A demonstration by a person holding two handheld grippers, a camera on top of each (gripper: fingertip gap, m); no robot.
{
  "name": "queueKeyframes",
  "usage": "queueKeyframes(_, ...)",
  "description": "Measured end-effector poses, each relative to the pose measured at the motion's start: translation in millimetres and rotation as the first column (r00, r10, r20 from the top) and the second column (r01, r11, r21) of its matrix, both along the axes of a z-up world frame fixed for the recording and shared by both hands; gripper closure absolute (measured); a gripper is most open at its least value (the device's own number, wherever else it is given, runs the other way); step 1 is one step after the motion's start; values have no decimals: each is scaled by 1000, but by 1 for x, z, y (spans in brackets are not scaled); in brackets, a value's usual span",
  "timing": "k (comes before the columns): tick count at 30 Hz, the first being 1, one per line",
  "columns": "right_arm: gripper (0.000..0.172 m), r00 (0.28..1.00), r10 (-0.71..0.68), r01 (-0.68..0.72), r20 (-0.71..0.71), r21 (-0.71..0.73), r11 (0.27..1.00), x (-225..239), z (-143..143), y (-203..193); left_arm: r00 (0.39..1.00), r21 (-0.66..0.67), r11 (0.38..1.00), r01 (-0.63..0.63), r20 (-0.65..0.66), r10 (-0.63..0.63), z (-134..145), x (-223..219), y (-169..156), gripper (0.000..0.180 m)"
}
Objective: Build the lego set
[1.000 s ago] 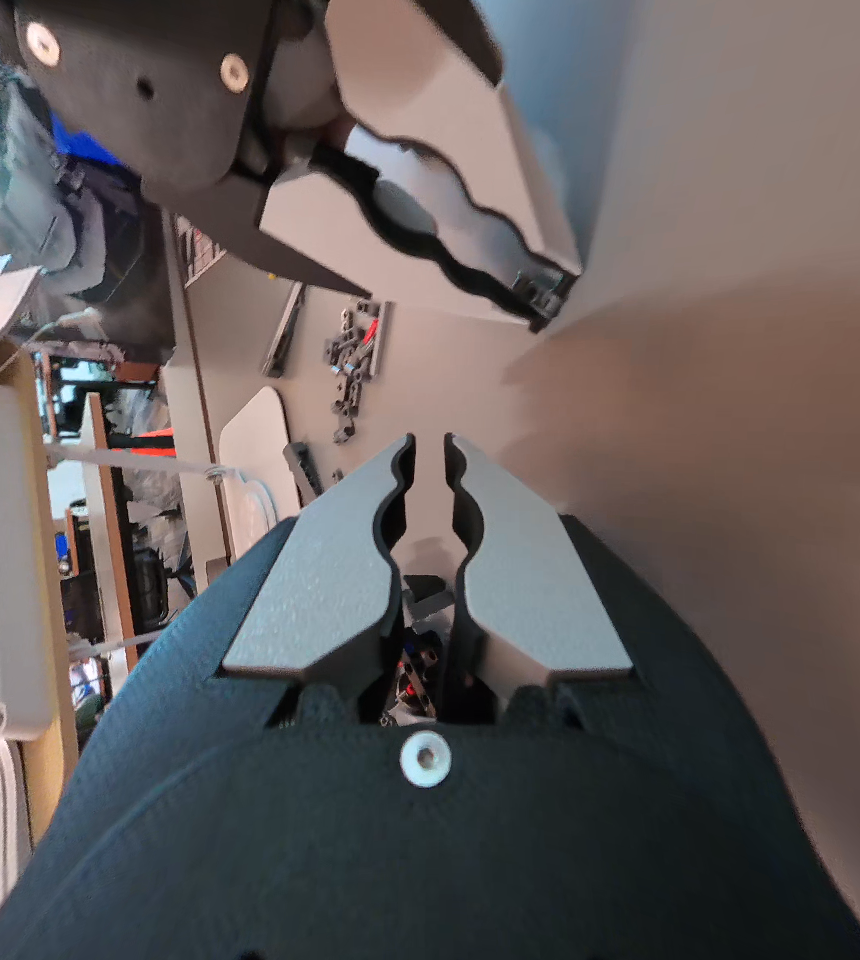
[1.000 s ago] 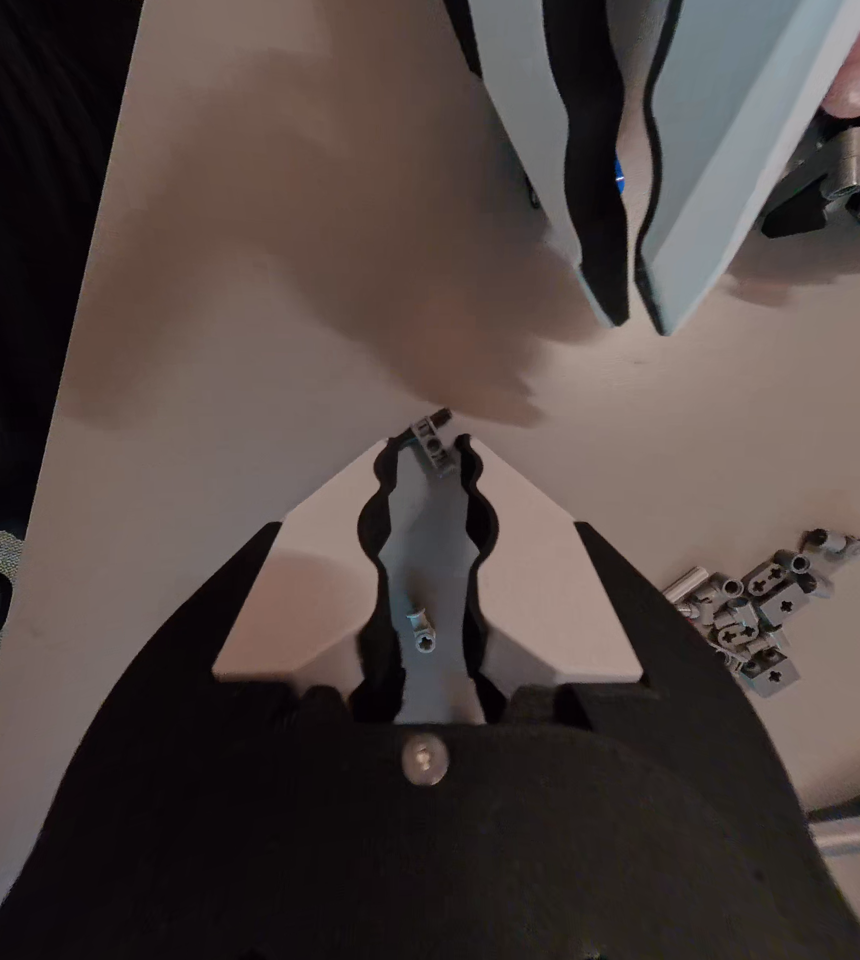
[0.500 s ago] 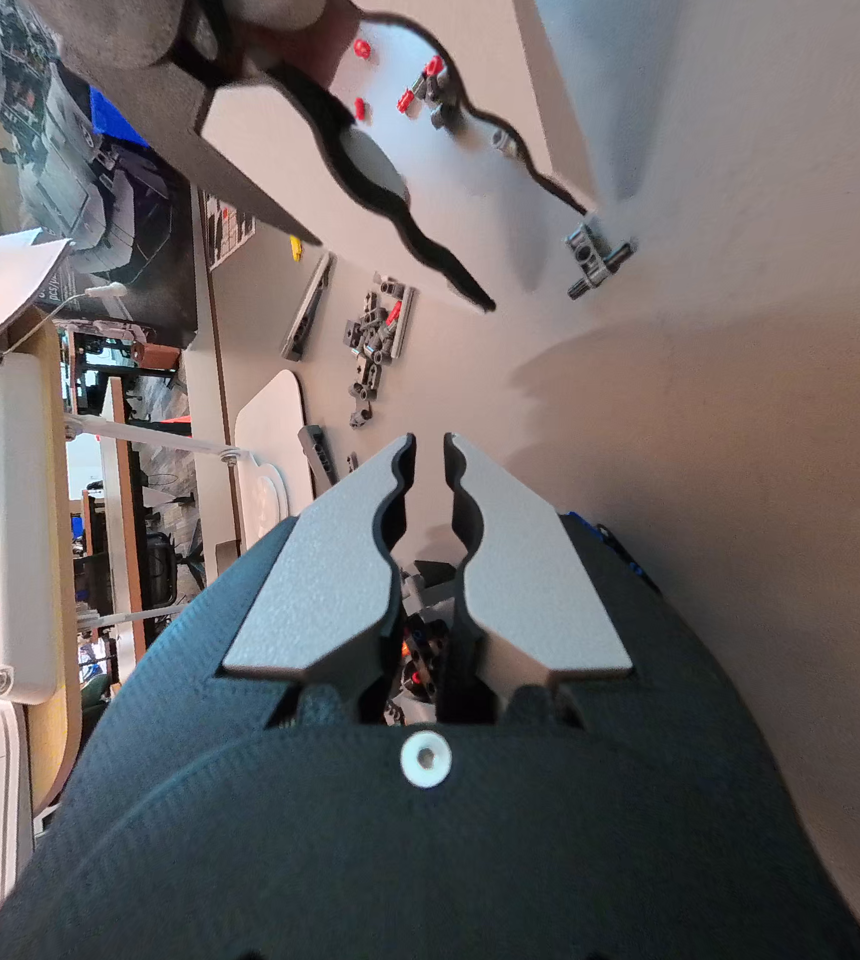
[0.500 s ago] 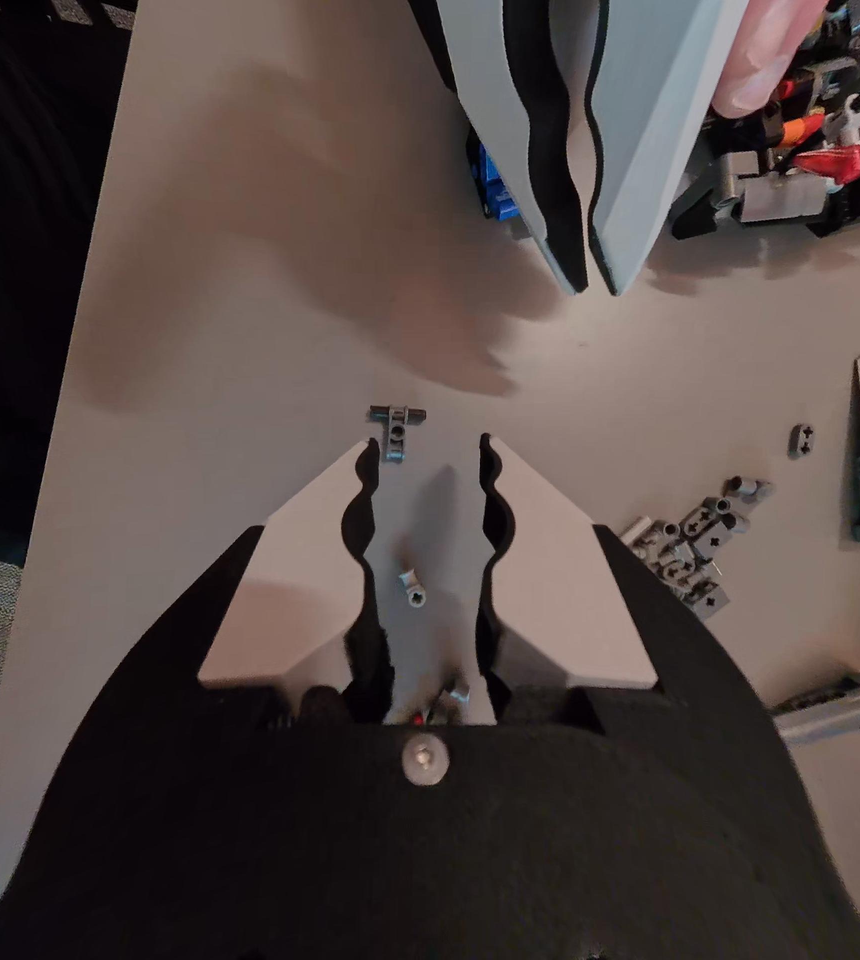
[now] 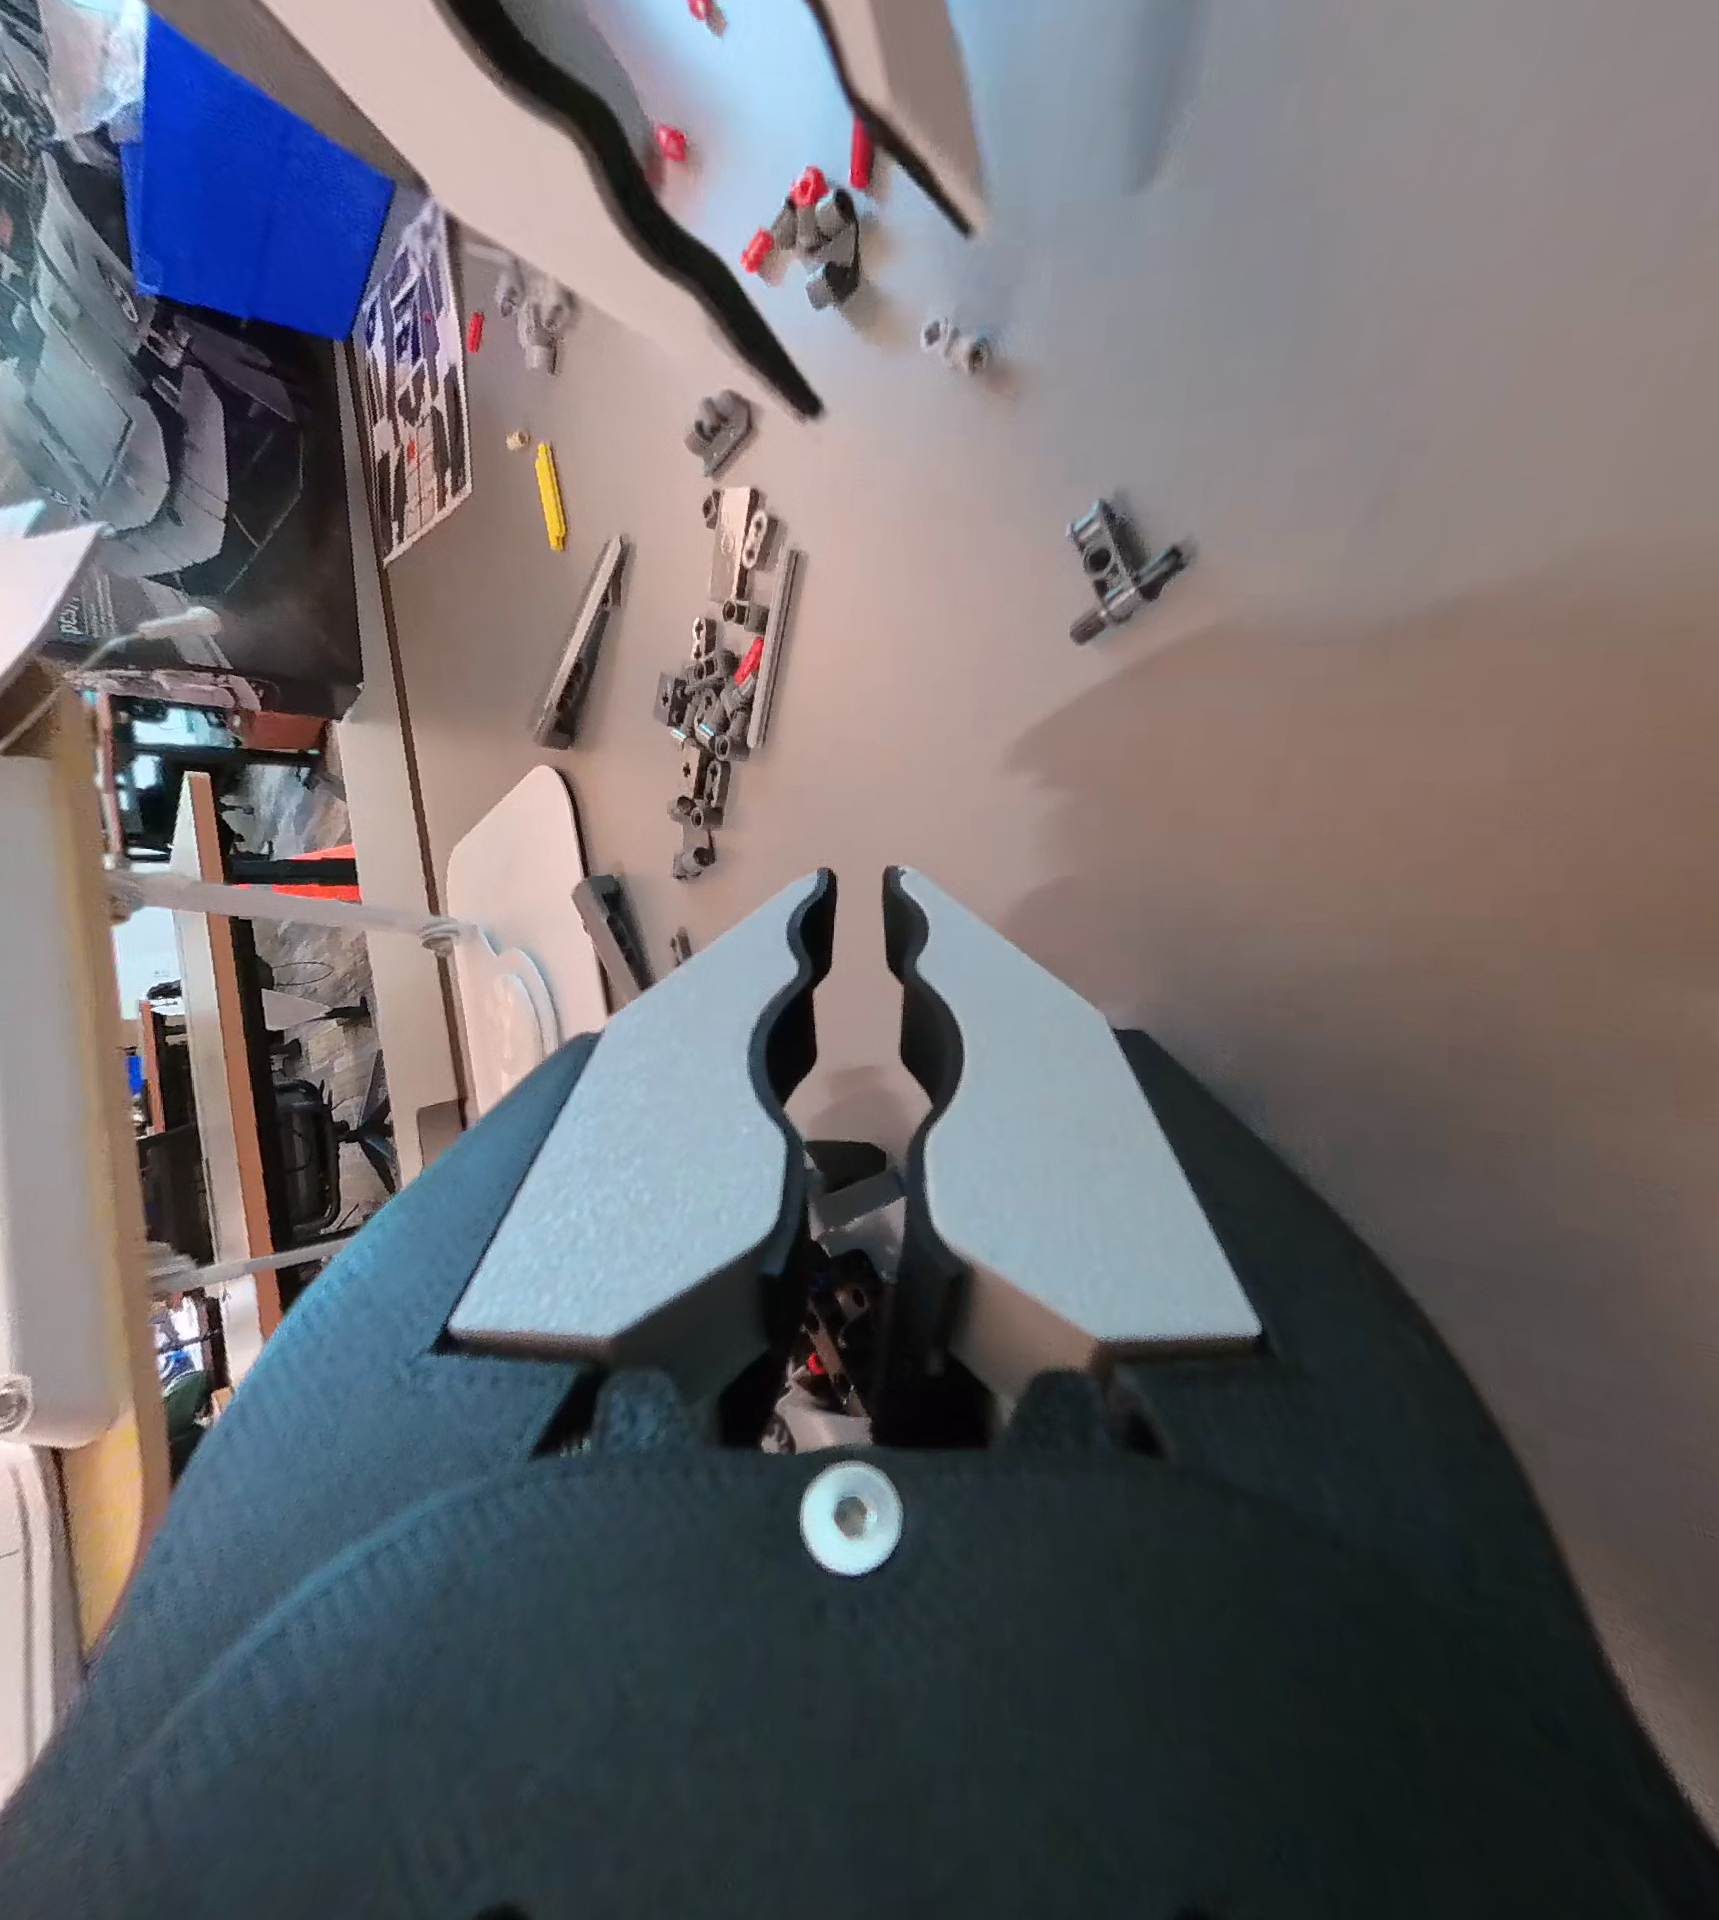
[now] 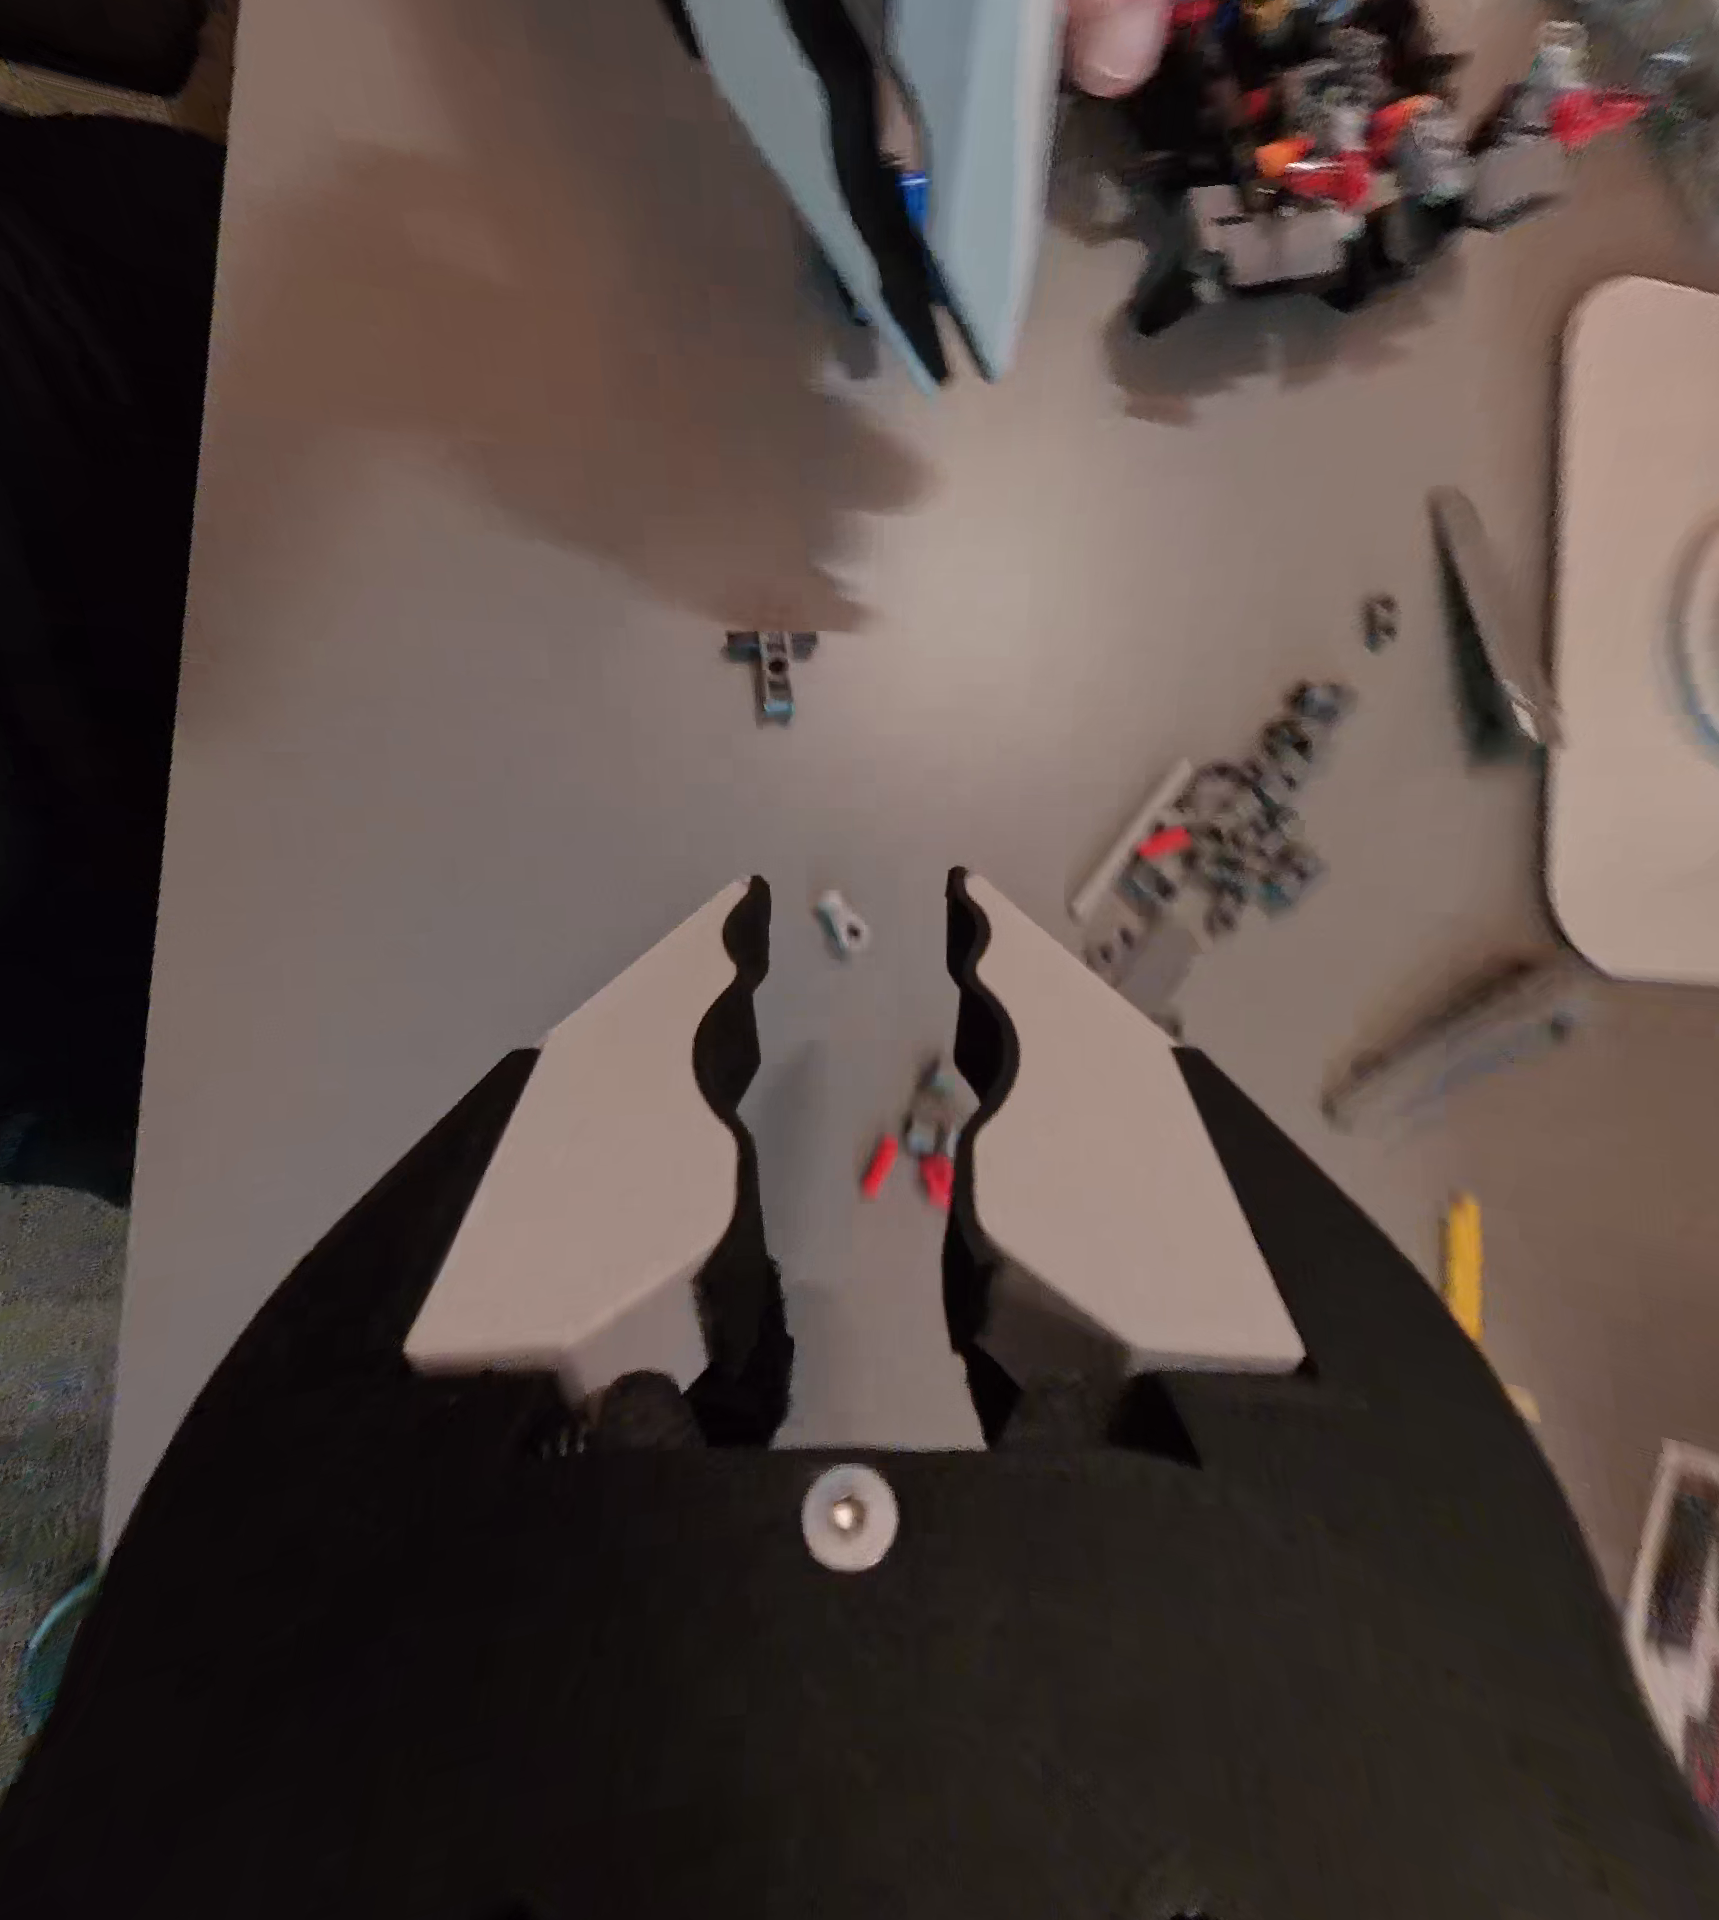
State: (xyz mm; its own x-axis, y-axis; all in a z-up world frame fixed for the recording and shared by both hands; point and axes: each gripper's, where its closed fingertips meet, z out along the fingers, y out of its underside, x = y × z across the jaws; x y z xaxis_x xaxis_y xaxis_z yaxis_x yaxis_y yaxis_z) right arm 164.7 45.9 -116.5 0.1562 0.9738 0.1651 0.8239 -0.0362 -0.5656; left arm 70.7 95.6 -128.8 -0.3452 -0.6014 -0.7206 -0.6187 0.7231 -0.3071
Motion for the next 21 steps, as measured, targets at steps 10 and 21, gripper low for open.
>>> queueKeyframes(10, 141, 902, -432, 428, -12, 152, 891, 177, 61, -17, 998, 37, 997, 65, -5, -64, 6, 17, -39, 173)
queueKeyframes(21, 147, 716, -667, 653, 206, 142, 744, 314, 0, -55, 992, 7, 993, 118, -41, -118, -6, 41, -62, 174)
